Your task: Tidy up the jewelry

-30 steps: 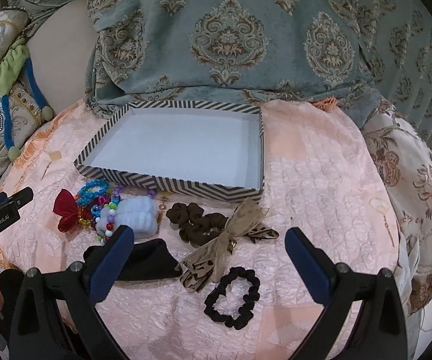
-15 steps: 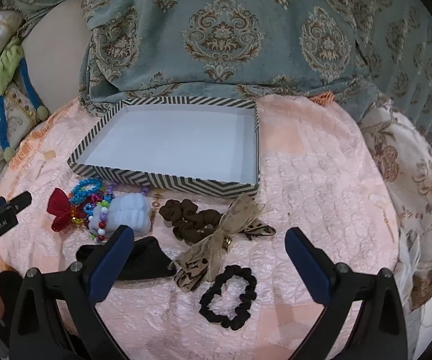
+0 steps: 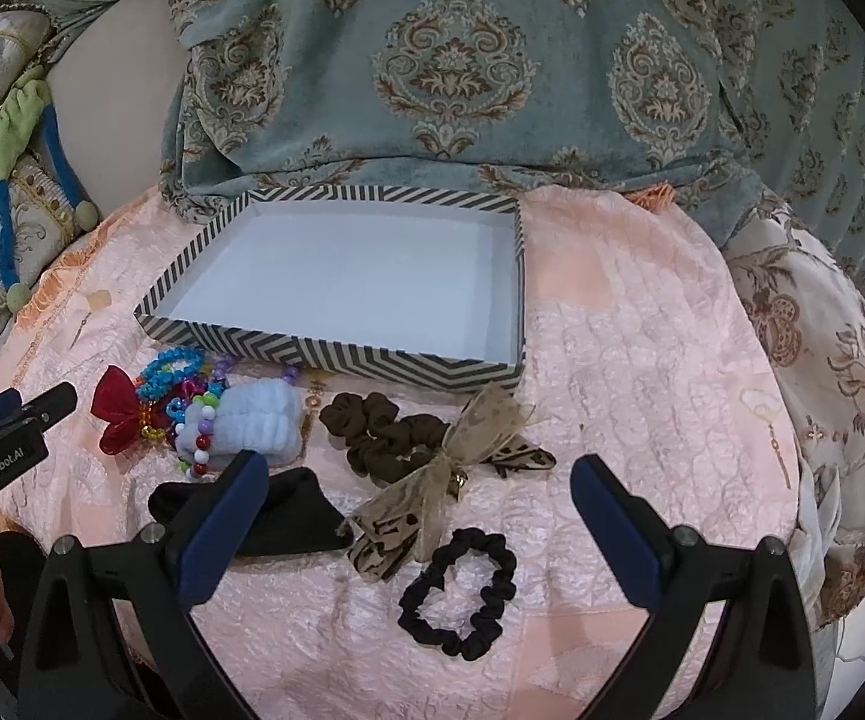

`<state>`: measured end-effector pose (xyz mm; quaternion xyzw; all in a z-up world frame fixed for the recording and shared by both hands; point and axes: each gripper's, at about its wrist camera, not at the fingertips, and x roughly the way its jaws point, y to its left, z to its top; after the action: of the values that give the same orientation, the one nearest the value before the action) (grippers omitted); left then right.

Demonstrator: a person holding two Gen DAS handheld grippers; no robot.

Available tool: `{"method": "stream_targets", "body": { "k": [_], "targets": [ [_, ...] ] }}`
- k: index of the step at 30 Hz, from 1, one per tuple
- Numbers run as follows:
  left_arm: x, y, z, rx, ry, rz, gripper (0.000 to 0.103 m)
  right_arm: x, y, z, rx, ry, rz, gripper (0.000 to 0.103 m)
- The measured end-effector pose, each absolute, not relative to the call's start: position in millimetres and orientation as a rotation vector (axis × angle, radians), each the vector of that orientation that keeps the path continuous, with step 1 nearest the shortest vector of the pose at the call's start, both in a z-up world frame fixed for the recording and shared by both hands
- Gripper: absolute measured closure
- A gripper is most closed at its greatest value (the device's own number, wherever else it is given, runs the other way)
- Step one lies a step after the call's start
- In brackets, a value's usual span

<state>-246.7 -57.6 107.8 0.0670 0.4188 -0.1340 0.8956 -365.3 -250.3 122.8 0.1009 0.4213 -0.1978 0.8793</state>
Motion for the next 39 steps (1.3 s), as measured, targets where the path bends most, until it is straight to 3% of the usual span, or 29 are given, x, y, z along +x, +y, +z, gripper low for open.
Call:
{"method": "stream_targets", "body": {
  "k": [39],
  "targets": [
    [-242.5, -56.0, 93.5, 0.157, 0.879, -0.253, 0.043, -362.2, -261.9, 110.5, 0.24, 0.919, -0.409, 0.001]
  ]
}}
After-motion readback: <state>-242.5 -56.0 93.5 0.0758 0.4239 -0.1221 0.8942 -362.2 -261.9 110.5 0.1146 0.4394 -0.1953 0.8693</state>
